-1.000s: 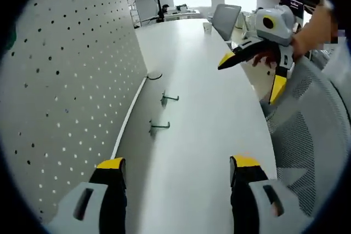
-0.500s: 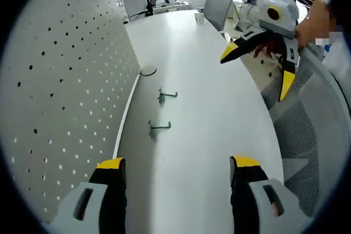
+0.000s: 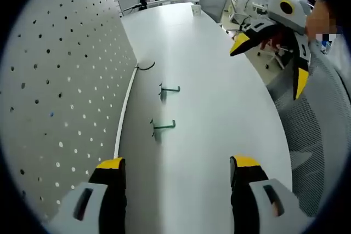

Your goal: Insert the hook assembly into the mounting plate slot until the hook locks in place.

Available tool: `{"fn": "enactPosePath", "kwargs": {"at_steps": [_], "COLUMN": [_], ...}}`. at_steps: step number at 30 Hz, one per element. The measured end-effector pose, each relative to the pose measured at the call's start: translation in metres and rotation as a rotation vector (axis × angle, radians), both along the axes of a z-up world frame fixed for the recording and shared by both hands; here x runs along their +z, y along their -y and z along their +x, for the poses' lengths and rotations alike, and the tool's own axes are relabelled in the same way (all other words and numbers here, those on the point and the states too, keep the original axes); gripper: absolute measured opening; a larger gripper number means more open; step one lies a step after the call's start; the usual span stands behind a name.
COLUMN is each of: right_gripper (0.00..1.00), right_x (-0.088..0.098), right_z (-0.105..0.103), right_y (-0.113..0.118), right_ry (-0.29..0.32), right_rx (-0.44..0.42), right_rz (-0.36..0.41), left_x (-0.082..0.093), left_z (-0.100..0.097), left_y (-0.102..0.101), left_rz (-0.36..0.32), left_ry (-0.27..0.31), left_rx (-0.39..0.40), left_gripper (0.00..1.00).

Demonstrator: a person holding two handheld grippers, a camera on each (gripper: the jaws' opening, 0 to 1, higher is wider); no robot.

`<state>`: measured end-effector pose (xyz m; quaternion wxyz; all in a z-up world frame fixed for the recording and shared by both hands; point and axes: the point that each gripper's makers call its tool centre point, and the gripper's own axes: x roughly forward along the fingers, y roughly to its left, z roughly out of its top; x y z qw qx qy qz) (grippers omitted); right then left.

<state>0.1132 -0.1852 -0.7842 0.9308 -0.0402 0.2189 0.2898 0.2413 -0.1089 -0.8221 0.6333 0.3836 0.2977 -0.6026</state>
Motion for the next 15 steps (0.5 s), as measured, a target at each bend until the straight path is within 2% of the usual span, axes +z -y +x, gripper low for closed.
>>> {"fn": "enactPosePath", "kwargs": {"at_steps": [7,15], "right_gripper": [0.74,0.74], "right_x": [-0.001,-0.003], "right_z": [0.000,0.000], "right_y": [0.001,0.002], "right_ry": [-0.005,-0.015], "right_rx": [-0.006,-0.011], "right_rz": [0.000,-0.001], "left_x": [-0.009,-0.015], "left_z": [0.005,0.013], "left_y": [0.006,0.022], "left_rz": [0.021,0.033], "left_ry": [-0.013,-0.022], "left_rx": [-0.020,-0.046], "left_gripper": [0.80,0.80]}}
